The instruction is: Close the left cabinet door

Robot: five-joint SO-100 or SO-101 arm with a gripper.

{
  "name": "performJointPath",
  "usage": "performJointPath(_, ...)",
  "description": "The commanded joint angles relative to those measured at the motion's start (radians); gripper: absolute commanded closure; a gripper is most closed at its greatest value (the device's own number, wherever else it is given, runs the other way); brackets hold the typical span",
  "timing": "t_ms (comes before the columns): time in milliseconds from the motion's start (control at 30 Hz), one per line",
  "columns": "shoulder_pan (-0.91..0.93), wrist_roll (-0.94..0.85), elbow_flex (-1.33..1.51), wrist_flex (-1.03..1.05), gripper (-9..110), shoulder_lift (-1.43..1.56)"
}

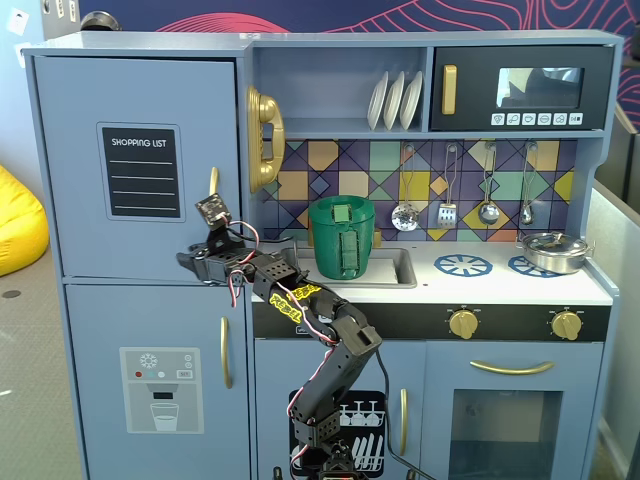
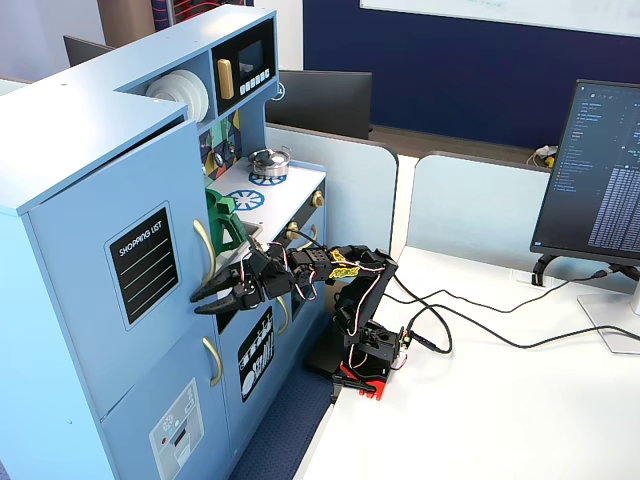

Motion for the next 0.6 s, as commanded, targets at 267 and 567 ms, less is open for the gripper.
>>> performJointPath(267, 0.12, -0.054, 0.005, -0.083, 102, 0.023)
performJointPath(567, 0.117, -0.055, 0.049, -0.077, 102, 0.055)
